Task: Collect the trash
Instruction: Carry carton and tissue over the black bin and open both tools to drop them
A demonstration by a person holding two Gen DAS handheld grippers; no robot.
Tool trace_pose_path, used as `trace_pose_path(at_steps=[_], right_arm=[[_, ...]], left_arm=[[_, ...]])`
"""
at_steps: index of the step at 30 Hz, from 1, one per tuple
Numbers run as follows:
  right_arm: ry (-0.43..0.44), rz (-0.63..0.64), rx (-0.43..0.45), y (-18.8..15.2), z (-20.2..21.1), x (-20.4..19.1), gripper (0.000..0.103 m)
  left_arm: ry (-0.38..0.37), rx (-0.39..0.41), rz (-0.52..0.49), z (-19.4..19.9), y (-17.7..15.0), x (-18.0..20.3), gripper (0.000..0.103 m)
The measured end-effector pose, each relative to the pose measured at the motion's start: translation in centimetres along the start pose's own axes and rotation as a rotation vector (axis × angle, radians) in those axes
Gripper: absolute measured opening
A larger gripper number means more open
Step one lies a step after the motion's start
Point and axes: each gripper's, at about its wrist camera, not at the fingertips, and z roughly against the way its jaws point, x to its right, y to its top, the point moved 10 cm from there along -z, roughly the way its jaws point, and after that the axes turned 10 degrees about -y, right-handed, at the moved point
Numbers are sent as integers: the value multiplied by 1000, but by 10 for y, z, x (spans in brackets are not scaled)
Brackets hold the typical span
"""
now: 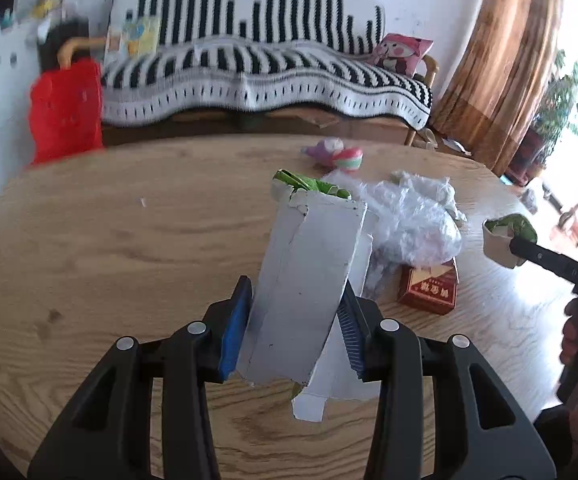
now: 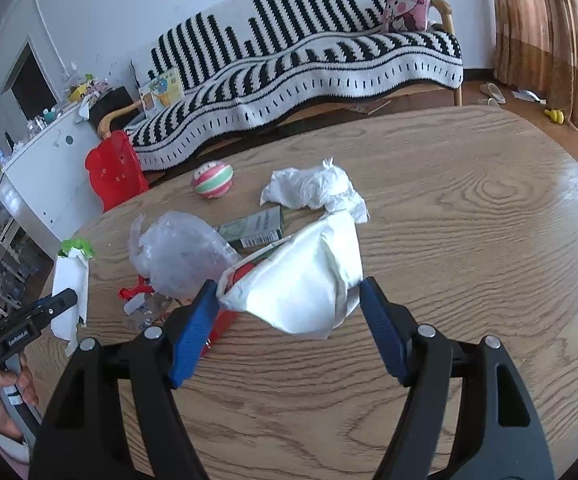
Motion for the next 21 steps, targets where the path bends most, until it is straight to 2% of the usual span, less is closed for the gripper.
trace_pose_path(at_steps=[1, 3, 6, 9, 11, 13, 14, 16, 17, 19, 21], right_arm=[[0, -5, 10, 2, 3, 0, 71], [16, -31, 32, 4, 16, 0, 71], [97, -118, 98, 5, 58, 10, 71], [163, -211, 183, -2, 115, 43, 71], [143, -232, 233, -15, 150, 76, 71], [85, -253, 256, -37, 179, 119, 71], [64, -276, 255, -51, 192, 144, 71], [28, -316, 241, -80, 210, 187, 71], [0, -334, 220, -100, 218, 212, 71], [-44, -391, 171, -140, 225, 255, 71], [-67, -482, 103, -187, 222, 295, 71]], left_arm=[[-4, 20, -19, 4, 3, 11, 42], [-66, 45, -35, 10, 5, 43, 42], [-153, 50, -93, 16, 2, 103, 42], [-242, 29, -159, 20, -5, 167, 42], [-304, 6, -209, 23, -11, 214, 42], [-392, -38, -300, 25, -23, 280, 42], [-421, -55, -327, 26, -31, 301, 42], [-526, -134, -402, 23, -59, 369, 42], [-553, -161, -419, 21, -70, 388, 42], [-602, -248, -469, 6, -110, 437, 42], [-630, -342, -492, -14, -156, 468, 42]])
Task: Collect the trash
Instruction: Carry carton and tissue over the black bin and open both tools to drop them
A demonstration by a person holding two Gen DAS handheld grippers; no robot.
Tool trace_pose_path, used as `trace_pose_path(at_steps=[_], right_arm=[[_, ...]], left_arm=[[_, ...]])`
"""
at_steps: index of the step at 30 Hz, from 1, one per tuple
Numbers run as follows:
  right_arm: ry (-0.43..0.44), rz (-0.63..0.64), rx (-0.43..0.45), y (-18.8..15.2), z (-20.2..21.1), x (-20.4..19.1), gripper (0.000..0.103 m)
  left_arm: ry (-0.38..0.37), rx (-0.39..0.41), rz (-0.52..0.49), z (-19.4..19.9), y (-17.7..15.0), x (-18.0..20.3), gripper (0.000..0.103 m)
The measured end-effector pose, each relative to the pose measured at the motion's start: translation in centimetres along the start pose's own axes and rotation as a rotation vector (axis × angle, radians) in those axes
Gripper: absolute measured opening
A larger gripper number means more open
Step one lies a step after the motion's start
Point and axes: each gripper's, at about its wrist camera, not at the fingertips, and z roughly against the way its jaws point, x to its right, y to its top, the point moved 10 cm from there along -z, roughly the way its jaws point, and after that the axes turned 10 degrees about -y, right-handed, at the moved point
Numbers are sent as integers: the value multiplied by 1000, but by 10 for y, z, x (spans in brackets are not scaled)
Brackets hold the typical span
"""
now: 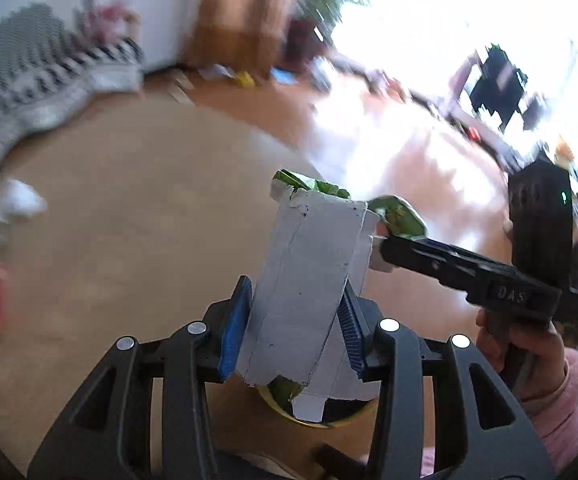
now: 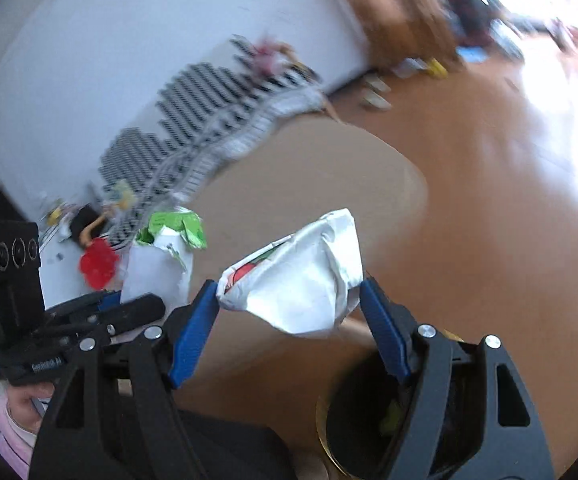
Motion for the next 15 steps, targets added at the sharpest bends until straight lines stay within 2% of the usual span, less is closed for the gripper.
trace_pose_path(at_steps=[3, 5, 8, 12, 15], right_arm=[[-48, -165, -114, -48, -17, 72, 71], [-39, -244, -198, -82, -31, 95, 71], [-40, -281, -273, -111, -44, 112, 71], [-36, -271, -273, -111, -50, 109, 71], [-41, -255, -265, -110, -47, 108, 71]], left_arm=[[-57, -124, 40, -62, -37, 16, 39], [-77, -231, 40, -86, -62, 23, 38], [-66, -251, 9, -94, -63, 22, 38], [-71, -252, 56, -99, -67, 17, 38], [-85, -251, 54, -99, -70, 20, 38]])
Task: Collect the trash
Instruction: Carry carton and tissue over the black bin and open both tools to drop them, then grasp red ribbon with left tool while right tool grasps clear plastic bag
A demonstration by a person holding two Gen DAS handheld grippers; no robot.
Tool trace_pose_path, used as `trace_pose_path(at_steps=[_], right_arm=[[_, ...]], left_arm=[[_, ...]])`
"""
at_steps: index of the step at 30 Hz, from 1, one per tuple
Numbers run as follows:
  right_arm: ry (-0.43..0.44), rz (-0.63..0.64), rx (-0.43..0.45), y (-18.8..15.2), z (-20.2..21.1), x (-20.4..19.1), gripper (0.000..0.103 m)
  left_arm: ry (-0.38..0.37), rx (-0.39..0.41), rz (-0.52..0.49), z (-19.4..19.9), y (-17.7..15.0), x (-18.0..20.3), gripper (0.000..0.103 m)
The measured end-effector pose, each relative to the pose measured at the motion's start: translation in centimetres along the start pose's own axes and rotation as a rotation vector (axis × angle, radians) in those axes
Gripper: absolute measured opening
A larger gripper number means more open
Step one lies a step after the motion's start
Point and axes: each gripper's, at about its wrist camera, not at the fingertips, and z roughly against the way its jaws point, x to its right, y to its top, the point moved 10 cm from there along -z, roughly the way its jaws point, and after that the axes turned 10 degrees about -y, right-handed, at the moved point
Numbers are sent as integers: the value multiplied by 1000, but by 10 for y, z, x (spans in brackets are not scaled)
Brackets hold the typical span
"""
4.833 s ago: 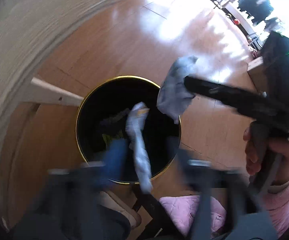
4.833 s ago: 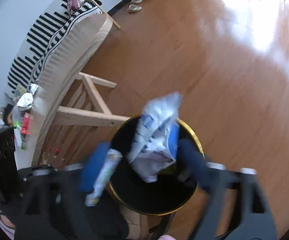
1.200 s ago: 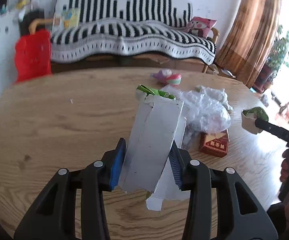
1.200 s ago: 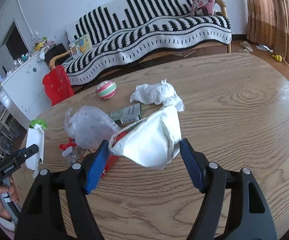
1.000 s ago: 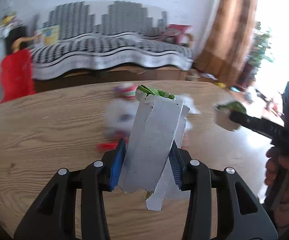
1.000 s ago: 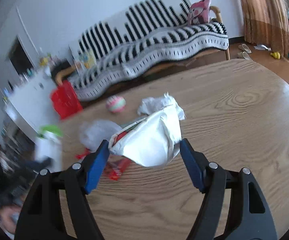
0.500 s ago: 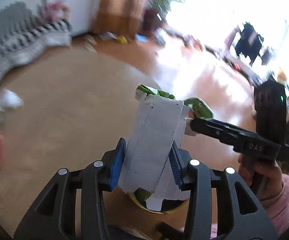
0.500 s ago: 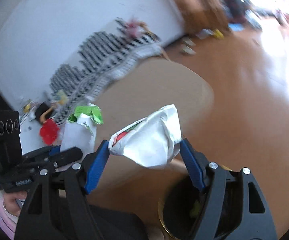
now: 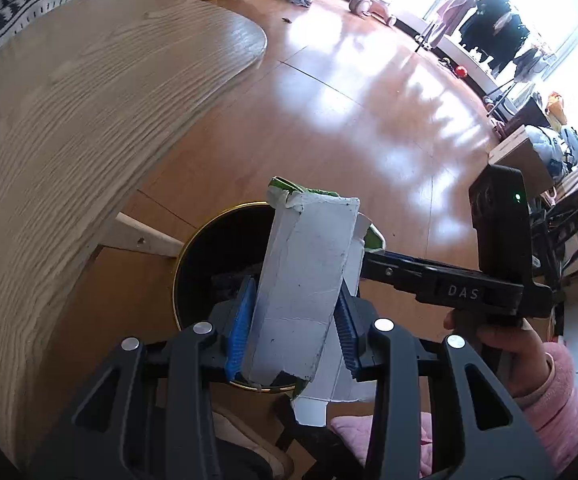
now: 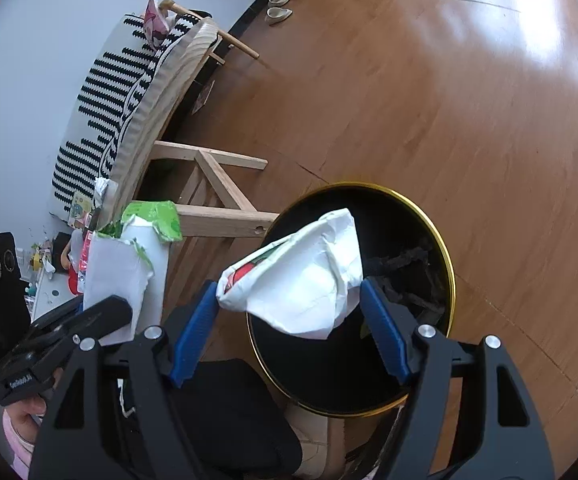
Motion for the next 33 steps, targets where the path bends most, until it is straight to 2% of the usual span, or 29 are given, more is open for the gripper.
trace_pose_path(at_steps=[2, 3, 4, 5, 6, 11, 13, 14, 15, 17, 19, 20, 23, 25, 26, 27, 29, 31, 33], right_arm=[[2, -5, -2, 0, 1, 2, 72], [-1, -8, -5, 0, 1, 2, 73], [-5, -11, -10, -2, 2, 2, 76], [-11, -12, -20, -2, 1, 3, 87], [-26, -18, -18, -1, 3, 6, 91], [-95, -90, 45, 14, 21, 26, 96], [-141, -129, 106, 21, 32, 36, 96], [-179, -121, 143, 24, 37, 38, 96], [-215, -101, 171, 26, 41, 39, 96], [-307, -9, 228, 30, 45, 30, 96], [-333, 77, 220, 31, 40, 12, 96], [-332, 117, 210, 31, 35, -2, 96], [-311, 198, 219, 35, 26, -48, 96], [-274, 252, 226, 40, 21, -84, 96], [-251, 280, 225, 44, 18, -106, 96], [-230, 306, 227, 47, 16, -126, 96], [-166, 391, 253, 56, 16, -195, 96], [-119, 469, 281, 59, 15, -252, 96], [-51, 568, 298, 48, 11, -322, 96]], left_arm=[[4, 2, 5, -1, -1, 0, 38], [8, 4, 14, 1, -2, -4, 43], [13, 6, 28, 4, -2, -9, 63], [19, 11, 46, 5, -2, -11, 80], [34, 37, 70, 8, -1, -14, 97], [21, 171, 86, 35, 13, -17, 97], [-3, 231, 89, 56, 22, -14, 97], [-17, 276, 90, 71, 28, -13, 97], [-34, 356, 95, 101, 36, -15, 97], [-44, 449, 101, 145, 41, -22, 97], [-11, 544, 114, 200, 34, -47, 97], [40, 585, 137, 230, 23, -71, 97], [221, 635, 238, 285, -16, -140, 97], [382, 662, 354, 323, -58, -202, 97], [465, 656, 416, 340, -83, -236, 97], [513, 638, 448, 351, -97, -255, 97], [617, 593, 499, 365, -129, -298, 97], [637, 579, 532, 373, -147, -328, 97], [588, 589, 610, 369, -161, -349, 97]])
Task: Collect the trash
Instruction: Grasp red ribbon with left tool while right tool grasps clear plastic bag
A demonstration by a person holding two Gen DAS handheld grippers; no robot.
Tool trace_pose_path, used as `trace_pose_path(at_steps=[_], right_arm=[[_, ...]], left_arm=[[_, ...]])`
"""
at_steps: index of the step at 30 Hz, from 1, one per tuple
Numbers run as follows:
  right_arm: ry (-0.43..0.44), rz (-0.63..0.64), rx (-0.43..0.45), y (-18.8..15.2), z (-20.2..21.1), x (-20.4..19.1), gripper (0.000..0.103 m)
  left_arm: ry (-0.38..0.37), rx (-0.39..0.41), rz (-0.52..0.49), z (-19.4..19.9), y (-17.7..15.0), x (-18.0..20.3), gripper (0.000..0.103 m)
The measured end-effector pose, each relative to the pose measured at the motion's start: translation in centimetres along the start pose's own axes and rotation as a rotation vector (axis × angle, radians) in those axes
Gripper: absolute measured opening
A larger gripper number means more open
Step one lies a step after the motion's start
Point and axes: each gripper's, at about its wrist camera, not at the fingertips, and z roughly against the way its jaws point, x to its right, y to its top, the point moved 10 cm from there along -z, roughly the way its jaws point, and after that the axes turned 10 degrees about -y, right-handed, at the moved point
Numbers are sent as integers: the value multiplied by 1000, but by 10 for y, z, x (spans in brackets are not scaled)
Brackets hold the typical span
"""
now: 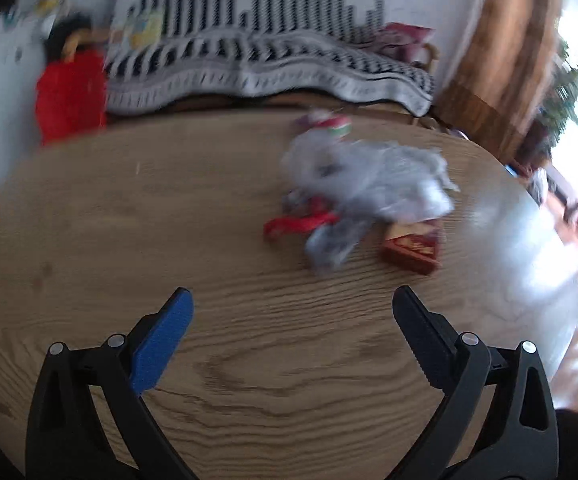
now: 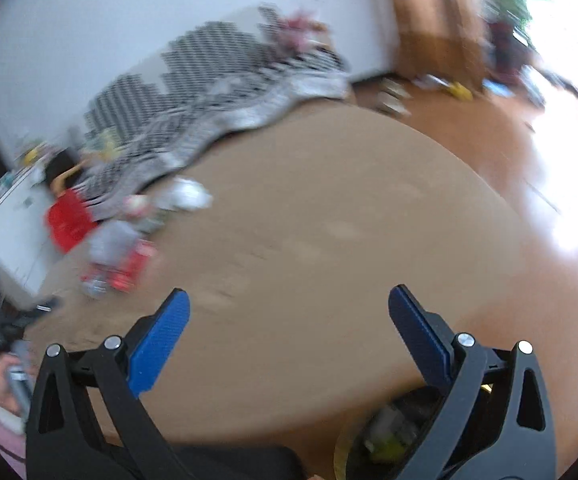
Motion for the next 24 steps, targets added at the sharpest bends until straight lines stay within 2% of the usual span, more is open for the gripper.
trace_pose_path(at_steps=[1, 3, 6, 9, 13, 16, 19, 24], right_arm=[[33, 31, 8, 9, -3, -27, 96], [97, 105, 11, 14, -12, -80, 96], [85, 225, 6, 13, -38, -143, 96], [110, 268, -34, 14, -60, -181, 96], [104, 324, -2, 24, -74, -209, 96], [130, 340, 11, 32, -93, -231, 96], [171, 336, -19, 42, -116, -249, 96], [241, 304, -102, 48, -151, -275, 96]], left_arm=[[-32, 3, 32, -3, 3, -3, 97], [-75, 23, 15, -6, 16, 2, 97], [1, 6, -38, -17, 24, -10, 97], [-22, -22, -25, -36, 29, -17, 97], [-51, -28, 6, -60, 41, -23, 97], [-56, -37, -5, -66, 44, -27, 97], [-87, -44, -66, -66, 46, -27, 97], [-85, -68, -163, -71, 48, -37, 97]])
